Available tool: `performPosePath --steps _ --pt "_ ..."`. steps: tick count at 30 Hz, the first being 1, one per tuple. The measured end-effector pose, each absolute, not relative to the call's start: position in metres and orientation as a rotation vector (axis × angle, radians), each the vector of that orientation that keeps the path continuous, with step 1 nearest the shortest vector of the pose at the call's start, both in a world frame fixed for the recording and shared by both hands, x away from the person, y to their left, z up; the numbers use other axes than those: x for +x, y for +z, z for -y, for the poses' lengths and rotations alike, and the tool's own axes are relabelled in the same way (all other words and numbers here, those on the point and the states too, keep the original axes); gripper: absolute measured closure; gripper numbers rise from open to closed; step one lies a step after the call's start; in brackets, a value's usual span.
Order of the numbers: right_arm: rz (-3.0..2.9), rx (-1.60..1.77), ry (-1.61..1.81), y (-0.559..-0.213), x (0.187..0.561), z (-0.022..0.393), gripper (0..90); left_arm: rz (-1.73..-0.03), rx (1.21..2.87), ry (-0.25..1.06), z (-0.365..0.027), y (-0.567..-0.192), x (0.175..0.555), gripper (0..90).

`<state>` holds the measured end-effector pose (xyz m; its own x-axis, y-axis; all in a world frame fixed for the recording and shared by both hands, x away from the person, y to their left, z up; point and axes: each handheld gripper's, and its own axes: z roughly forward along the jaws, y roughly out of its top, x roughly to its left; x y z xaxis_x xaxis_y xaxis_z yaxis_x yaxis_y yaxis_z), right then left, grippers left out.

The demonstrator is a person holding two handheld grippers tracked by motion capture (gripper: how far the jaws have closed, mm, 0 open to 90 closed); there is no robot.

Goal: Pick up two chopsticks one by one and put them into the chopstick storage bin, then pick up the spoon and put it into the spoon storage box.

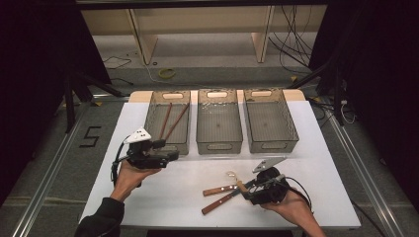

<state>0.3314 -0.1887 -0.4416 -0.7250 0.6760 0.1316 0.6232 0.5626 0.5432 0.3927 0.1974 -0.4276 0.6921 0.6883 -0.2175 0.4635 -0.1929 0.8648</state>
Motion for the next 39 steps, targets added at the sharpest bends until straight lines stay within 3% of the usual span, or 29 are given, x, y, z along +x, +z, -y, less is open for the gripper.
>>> performPosePath --steps 39 --pt "-2.735 1.152 0.745 -0.458 0.333 0.179 48.7 -0.871 1.917 0.257 -0.184 -0.460 0.350 19.2"
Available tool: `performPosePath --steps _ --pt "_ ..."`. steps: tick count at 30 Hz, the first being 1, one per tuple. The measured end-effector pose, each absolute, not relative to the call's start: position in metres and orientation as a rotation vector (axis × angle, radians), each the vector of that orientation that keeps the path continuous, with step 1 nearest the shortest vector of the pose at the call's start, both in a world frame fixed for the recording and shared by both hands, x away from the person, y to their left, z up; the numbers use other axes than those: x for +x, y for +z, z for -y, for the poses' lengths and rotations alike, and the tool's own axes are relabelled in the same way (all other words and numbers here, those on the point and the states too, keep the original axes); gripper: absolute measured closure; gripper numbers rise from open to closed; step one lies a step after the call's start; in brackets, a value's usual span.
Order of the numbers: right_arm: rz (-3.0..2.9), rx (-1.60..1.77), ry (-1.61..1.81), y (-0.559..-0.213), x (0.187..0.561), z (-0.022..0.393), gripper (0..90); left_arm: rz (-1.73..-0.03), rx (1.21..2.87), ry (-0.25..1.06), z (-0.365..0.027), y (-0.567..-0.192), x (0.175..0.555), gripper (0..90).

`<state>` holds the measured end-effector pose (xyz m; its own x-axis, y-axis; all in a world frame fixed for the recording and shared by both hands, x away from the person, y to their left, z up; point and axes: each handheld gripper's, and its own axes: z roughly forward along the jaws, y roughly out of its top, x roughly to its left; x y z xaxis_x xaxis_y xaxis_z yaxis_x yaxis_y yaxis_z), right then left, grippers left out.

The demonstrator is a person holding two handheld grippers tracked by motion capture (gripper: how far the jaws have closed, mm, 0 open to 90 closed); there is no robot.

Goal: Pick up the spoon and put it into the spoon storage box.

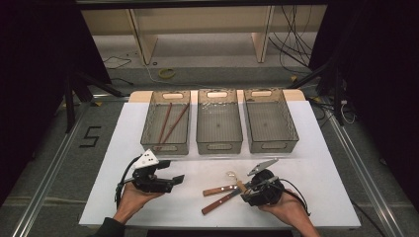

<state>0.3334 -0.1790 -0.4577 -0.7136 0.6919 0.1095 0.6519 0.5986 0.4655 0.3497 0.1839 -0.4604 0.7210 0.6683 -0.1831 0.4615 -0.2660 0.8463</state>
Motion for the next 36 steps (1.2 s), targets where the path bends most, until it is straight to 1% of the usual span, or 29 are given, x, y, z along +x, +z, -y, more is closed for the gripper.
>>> performPosePath --steps 4,8,18,20,29,36 --pt "-2.744 1.146 0.732 -0.460 0.333 0.178 49.9 -0.866 1.912 0.263 -0.184 -0.460 0.348 19.1" --pt "-2.747 1.155 0.716 -0.462 0.334 0.177 53.4 -0.866 1.919 0.262 -0.184 -0.461 0.347 19.2" --pt "-2.722 1.151 0.670 -0.467 0.335 0.175 66.9 -0.860 1.922 0.261 -0.184 -0.463 0.348 19.5" --pt "-2.720 1.161 0.679 -0.467 0.335 0.175 72.0 -0.858 1.929 0.264 -0.183 -0.465 0.347 19.5" --pt "-2.702 1.205 0.703 -0.465 0.333 0.176 75.0 -0.857 1.926 0.264 -0.185 -0.467 0.347 19.8" --pt "-2.683 1.192 0.778 -0.452 0.332 0.183 75.5 -0.857 1.912 0.275 -0.187 -0.467 0.347 19.8"
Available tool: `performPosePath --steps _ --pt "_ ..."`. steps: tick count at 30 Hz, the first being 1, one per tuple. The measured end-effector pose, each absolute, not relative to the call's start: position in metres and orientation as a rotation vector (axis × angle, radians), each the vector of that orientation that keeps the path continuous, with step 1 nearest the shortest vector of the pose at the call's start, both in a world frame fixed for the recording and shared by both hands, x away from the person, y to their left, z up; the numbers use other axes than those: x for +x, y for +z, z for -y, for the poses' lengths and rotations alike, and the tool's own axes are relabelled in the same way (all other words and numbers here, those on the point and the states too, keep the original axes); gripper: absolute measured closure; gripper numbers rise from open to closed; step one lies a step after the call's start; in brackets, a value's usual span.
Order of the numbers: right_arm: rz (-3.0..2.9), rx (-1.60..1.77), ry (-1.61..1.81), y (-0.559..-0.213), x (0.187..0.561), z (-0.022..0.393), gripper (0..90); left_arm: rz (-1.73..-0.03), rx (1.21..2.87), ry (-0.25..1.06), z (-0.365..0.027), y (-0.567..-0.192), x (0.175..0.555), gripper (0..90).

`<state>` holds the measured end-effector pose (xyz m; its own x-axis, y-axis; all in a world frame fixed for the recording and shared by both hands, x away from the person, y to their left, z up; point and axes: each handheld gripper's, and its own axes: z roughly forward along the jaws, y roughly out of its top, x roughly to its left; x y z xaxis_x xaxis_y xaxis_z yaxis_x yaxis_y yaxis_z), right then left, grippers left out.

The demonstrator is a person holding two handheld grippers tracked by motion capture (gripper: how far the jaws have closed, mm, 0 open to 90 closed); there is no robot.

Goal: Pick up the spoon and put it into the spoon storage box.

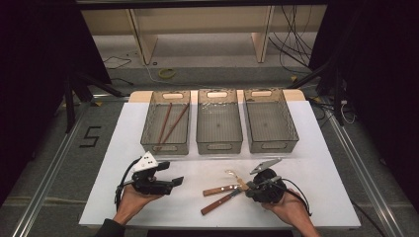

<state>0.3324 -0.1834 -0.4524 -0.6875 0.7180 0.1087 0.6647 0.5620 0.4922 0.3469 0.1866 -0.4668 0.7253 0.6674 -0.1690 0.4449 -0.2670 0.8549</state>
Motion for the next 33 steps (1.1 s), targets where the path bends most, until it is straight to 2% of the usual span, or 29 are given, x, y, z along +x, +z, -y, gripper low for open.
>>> performPosePath --steps 15,33 --pt "-2.591 1.167 0.921 -0.421 0.348 0.185 75.6 -0.854 1.889 0.281 -0.188 -0.466 0.346 19.7" --pt "-2.481 1.141 1.033 -0.381 0.397 0.164 75.6 -0.862 1.872 0.293 -0.192 -0.467 0.347 19.8"
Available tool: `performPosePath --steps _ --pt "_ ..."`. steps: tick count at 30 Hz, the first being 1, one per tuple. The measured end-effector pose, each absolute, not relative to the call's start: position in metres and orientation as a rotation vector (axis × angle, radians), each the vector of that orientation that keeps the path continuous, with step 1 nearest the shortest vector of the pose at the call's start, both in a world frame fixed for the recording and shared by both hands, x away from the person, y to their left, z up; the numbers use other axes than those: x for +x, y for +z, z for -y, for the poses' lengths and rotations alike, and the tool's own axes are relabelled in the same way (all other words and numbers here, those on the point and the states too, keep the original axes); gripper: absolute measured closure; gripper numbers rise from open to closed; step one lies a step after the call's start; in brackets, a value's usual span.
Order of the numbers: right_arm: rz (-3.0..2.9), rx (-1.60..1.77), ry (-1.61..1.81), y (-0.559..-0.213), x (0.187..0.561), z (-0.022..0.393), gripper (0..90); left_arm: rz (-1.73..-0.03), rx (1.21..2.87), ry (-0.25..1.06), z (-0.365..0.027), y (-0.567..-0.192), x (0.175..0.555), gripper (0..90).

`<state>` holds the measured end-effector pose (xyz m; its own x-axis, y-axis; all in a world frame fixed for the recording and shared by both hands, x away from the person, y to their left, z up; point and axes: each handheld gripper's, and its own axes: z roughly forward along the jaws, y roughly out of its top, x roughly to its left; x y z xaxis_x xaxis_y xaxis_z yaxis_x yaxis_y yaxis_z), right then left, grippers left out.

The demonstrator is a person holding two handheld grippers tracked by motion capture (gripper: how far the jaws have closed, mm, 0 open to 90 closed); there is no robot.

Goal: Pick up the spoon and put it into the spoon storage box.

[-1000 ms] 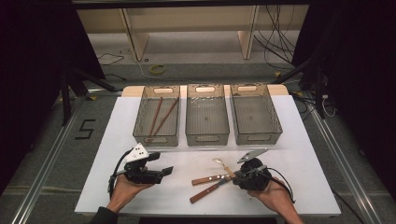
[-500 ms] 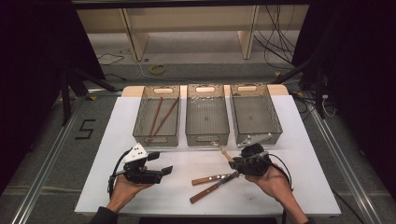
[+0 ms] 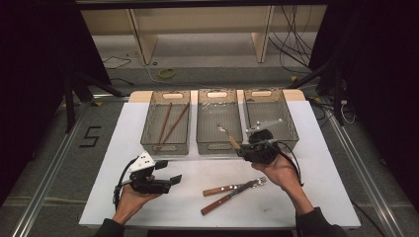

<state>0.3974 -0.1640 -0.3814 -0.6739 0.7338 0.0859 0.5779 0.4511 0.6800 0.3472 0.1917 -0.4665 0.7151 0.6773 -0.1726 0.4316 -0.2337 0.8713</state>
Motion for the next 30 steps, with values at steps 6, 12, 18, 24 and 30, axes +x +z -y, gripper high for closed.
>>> performPosePath --steps 6,12,18,24,30 --pt "-2.460 1.144 1.047 -0.375 0.411 0.160 75.6 -0.863 1.866 0.298 -0.193 -0.466 0.347 19.8" --pt "-2.447 1.162 1.051 -0.374 0.423 0.156 75.5 -0.867 1.855 0.300 -0.196 -0.466 0.348 19.8" --pt "-2.429 1.173 1.056 -0.371 0.438 0.152 75.5 -0.872 1.852 0.300 -0.196 -0.467 0.348 19.7" --pt "-2.421 1.196 1.040 -0.371 0.454 0.147 75.5 -0.872 1.856 0.303 -0.197 -0.467 0.349 19.8" --pt "-2.412 1.218 1.018 -0.373 0.468 0.141 75.5 -0.869 1.856 0.304 -0.197 -0.467 0.349 19.8"
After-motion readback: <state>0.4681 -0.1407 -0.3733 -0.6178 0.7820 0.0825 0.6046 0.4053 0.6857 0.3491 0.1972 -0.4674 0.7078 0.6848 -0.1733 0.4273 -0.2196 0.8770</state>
